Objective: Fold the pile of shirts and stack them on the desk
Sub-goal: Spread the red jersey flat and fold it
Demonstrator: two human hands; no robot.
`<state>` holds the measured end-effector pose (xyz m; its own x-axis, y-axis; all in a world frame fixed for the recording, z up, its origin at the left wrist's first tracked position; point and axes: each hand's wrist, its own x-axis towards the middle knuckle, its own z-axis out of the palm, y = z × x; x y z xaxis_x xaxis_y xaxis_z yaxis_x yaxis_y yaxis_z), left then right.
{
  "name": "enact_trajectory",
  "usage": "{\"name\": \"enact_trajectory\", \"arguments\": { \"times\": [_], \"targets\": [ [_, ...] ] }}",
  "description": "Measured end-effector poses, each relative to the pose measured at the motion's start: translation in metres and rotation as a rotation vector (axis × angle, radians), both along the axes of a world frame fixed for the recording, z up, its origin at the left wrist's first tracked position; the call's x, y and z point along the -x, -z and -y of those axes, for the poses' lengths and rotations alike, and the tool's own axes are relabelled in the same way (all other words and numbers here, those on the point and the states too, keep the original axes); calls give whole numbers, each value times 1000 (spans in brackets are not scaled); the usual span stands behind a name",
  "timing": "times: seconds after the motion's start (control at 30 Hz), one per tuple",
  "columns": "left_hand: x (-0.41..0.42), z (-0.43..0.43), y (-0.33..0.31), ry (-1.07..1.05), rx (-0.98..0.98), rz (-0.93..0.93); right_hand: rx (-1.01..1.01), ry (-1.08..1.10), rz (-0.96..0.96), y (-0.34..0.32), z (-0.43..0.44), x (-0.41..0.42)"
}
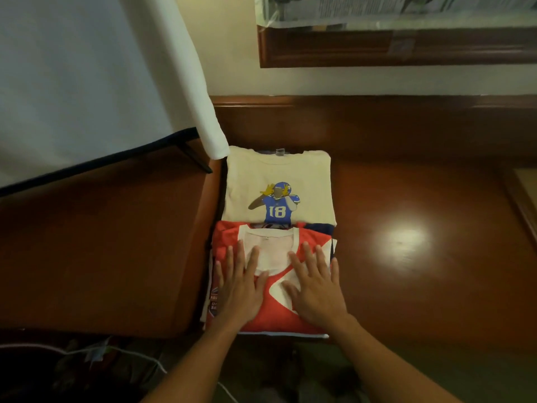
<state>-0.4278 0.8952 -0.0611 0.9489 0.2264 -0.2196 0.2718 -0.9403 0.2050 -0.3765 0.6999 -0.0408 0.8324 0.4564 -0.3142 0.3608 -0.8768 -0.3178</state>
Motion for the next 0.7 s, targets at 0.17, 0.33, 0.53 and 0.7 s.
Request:
{"name": "enact_trajectory", "arguments": {
  "times": [0.17, 0.33, 0.53, 0.7],
  "targets": [
    [7, 1, 13, -7, -68, 50, 18, 12, -6, 19, 3, 10],
    [5, 1, 16, -6, -38, 58, 11, 8, -6, 23, 2, 7],
    [18, -19, -7, -276, 226, 128, -273, 400, -1, 12, 12, 7],
    [33, -39, -6, -436, 543, 79, -514, 766, -357, 11, 34, 3]
  ]
}}
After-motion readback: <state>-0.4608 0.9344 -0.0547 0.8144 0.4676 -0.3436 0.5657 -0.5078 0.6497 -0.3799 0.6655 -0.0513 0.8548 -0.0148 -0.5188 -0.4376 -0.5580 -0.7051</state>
